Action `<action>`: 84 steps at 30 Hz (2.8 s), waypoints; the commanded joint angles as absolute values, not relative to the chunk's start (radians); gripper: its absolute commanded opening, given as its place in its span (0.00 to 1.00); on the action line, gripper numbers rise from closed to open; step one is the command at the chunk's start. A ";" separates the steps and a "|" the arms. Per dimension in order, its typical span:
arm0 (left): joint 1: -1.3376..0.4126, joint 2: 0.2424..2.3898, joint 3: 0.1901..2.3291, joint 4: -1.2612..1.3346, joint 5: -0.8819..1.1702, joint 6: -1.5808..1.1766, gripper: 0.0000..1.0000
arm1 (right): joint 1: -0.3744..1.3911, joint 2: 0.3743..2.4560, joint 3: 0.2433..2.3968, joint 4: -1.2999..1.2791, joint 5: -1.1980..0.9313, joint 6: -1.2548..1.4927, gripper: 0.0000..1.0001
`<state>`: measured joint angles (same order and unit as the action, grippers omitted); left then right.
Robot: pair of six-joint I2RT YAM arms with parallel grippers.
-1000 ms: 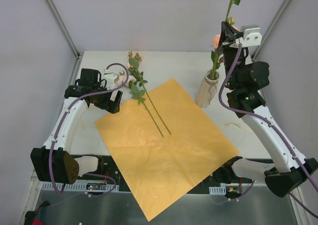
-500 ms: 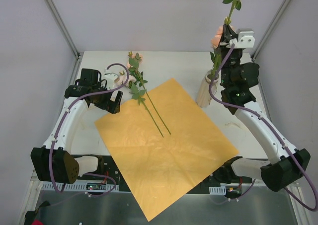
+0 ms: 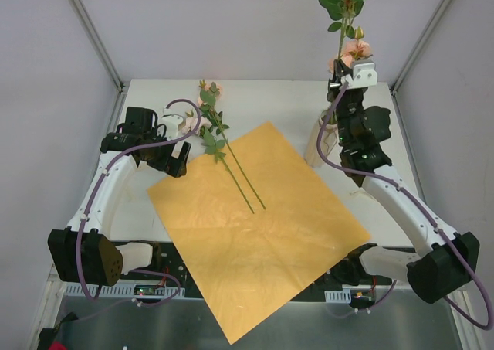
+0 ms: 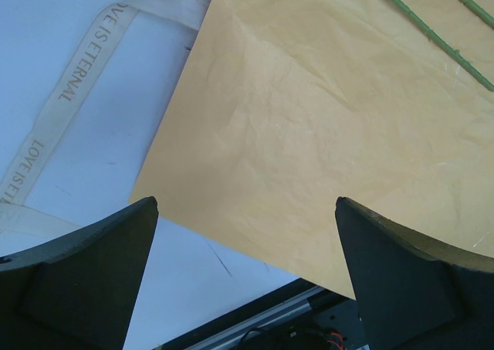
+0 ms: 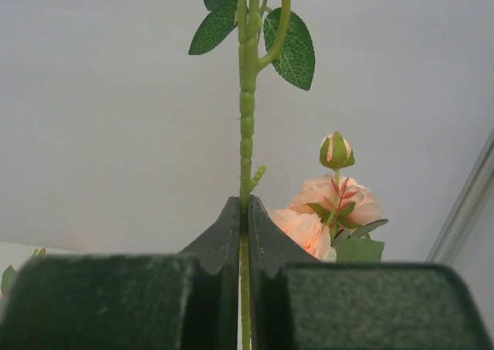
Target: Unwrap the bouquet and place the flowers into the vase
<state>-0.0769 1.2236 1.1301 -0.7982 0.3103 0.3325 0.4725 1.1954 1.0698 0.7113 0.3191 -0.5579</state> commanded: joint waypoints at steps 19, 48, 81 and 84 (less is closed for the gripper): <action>-0.069 1.207 1.163 -0.807 0.311 0.319 0.99 | 0.615 0.967 1.120 0.492 0.411 -0.540 0.83; -0.064 1.223 1.204 -0.812 0.207 0.281 0.99 | 0.878 1.971 1.578 -0.156 -0.107 -0.183 0.62; -0.060 1.143 1.131 -0.816 0.242 0.353 0.99 | 0.857 2.359 1.956 -0.387 0.072 -0.255 0.48; -0.060 1.140 1.138 -0.819 0.223 0.350 0.99 | 0.871 2.373 1.973 -0.417 0.103 -0.262 0.46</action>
<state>-0.0700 1.1698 1.1339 -0.8074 0.2333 0.3336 0.8467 2.3543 1.9182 -0.3542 0.0154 -0.2287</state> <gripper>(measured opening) 0.992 0.478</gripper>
